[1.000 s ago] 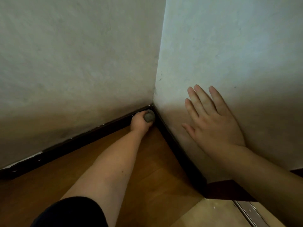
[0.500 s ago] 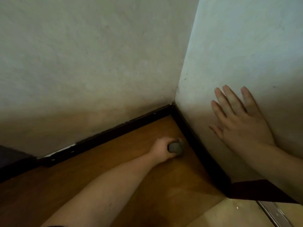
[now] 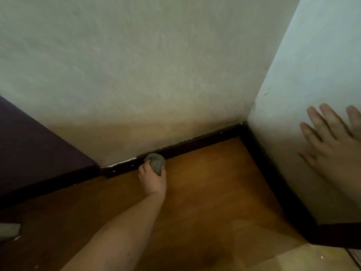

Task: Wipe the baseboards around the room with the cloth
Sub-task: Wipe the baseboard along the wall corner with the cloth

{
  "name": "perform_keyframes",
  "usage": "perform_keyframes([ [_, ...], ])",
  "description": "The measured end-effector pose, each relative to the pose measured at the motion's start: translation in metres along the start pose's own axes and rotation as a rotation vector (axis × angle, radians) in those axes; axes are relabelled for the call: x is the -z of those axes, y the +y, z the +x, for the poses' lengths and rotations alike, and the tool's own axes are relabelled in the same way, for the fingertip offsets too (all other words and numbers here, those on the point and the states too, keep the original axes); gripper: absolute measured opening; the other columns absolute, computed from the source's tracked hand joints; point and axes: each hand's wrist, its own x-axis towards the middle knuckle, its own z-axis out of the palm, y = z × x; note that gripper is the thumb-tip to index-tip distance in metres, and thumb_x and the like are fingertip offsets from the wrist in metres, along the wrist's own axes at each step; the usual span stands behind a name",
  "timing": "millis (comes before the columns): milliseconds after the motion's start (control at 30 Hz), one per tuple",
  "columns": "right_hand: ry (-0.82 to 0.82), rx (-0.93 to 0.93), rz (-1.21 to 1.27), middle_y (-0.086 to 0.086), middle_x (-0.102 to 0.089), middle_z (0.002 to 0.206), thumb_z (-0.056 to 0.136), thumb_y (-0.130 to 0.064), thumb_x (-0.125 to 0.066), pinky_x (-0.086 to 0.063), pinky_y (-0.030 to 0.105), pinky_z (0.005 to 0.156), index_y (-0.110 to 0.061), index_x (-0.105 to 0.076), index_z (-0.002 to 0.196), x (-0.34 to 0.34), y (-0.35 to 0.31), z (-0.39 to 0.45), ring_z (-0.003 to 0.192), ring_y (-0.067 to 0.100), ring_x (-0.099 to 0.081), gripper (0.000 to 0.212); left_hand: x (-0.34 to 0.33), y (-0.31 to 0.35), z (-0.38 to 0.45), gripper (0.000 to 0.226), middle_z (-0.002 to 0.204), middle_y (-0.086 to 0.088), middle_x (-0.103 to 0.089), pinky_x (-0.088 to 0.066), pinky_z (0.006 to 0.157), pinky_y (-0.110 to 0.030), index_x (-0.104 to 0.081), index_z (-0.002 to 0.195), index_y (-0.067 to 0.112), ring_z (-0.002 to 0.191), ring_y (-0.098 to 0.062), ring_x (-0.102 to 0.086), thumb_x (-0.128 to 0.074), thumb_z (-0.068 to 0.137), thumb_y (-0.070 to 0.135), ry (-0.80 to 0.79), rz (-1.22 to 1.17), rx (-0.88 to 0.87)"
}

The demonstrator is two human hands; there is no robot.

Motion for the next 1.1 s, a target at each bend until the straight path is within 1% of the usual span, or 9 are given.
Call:
perform_keyframes([
  [100,-0.009,0.004,0.054,0.022,-0.006,0.165,0.096,-0.056,-0.010,-0.018,0.070,0.112,0.002,-0.024,0.153,-0.012,0.002,0.004,0.152,0.042,-0.004,0.082,0.022,-0.014,0.012,0.051,0.133,-0.020,-0.047,-0.040,0.104,-0.044,-0.051,0.134,0.005,0.124,-0.038,-0.046,-0.068,0.091,0.026,0.076,-0.001,0.056],
  [200,-0.045,-0.032,0.110,0.027,-0.002,0.163,0.087,-0.032,-0.035,-0.017,0.072,0.112,0.015,-0.028,0.145,-0.013,0.002,0.011,0.150,0.047,-0.001,0.075,0.028,-0.007,0.025,0.051,0.132,-0.020,-0.048,-0.041,0.102,-0.044,-0.053,0.132,0.004,0.122,-0.040,-0.047,-0.069,0.090,0.026,0.121,-0.037,0.093],
  [267,-0.027,-0.038,0.080,0.027,-0.001,0.163,0.084,-0.026,-0.032,-0.017,0.072,0.112,0.019,-0.032,0.142,-0.010,0.001,0.014,0.150,0.048,0.000,0.074,0.026,0.006,0.030,0.050,0.133,-0.019,-0.049,-0.040,0.101,-0.045,-0.054,0.130,0.003,0.122,-0.040,-0.047,-0.070,0.089,0.026,0.135,-0.071,0.130],
  [433,0.047,0.024,0.005,0.024,-0.003,0.164,0.094,-0.053,-0.011,-0.020,0.071,0.112,0.014,-0.038,0.141,-0.022,0.001,0.008,0.151,0.044,-0.001,0.086,0.010,0.025,0.032,0.051,0.135,-0.020,-0.048,-0.041,0.098,-0.046,-0.053,0.129,0.002,0.119,-0.044,-0.050,-0.071,0.086,0.024,0.186,-0.152,0.253],
  [567,-0.051,0.038,0.130,0.019,-0.001,0.166,0.093,-0.058,-0.006,-0.022,0.071,0.111,0.002,-0.029,0.142,-0.014,-0.002,0.005,0.152,0.043,-0.004,0.081,-0.009,0.038,0.027,0.053,0.136,-0.020,-0.047,-0.043,0.097,-0.047,-0.051,0.132,0.004,0.121,-0.043,-0.049,-0.071,0.087,0.025,0.185,-0.115,0.229],
  [667,-0.066,0.017,0.189,0.020,-0.003,0.166,0.094,-0.050,-0.016,-0.022,0.071,0.111,0.012,-0.045,0.137,0.003,-0.007,0.003,0.152,0.041,-0.004,0.080,-0.026,0.050,0.019,0.054,0.137,-0.018,-0.046,-0.043,0.098,-0.047,-0.049,0.134,0.005,0.123,-0.040,-0.048,-0.070,0.089,0.027,0.151,-0.102,0.181],
  [767,-0.023,-0.011,0.186,0.028,-0.016,0.161,0.084,-0.042,-0.030,-0.010,0.065,0.118,0.016,-0.053,0.131,0.020,-0.011,-0.002,0.152,0.042,-0.008,0.078,-0.051,0.072,0.008,0.054,0.135,-0.016,-0.048,-0.047,0.098,-0.047,-0.050,0.135,0.005,0.122,-0.036,-0.051,-0.069,0.090,0.028,0.046,-0.086,0.045],
  [933,-0.024,-0.058,0.113,0.032,-0.029,0.155,0.084,-0.038,-0.032,-0.001,0.055,0.122,0.013,-0.055,0.131,0.046,-0.016,-0.007,0.148,0.045,-0.022,0.074,-0.081,0.097,-0.003,0.052,0.135,-0.015,-0.048,-0.042,0.100,-0.046,-0.051,0.134,0.006,0.123,-0.036,-0.049,-0.069,0.090,0.025,0.063,-0.102,0.047],
  [1100,-0.131,-0.087,-0.047,0.028,-0.019,0.160,0.087,-0.041,-0.021,0.006,0.052,0.122,0.004,-0.051,0.140,0.054,-0.020,-0.009,0.151,0.041,-0.014,0.076,-0.102,0.117,-0.009,0.052,0.136,-0.015,-0.047,-0.041,0.101,-0.044,-0.050,0.134,0.006,0.125,-0.035,-0.046,-0.069,0.089,0.022,0.059,-0.111,0.068],
])
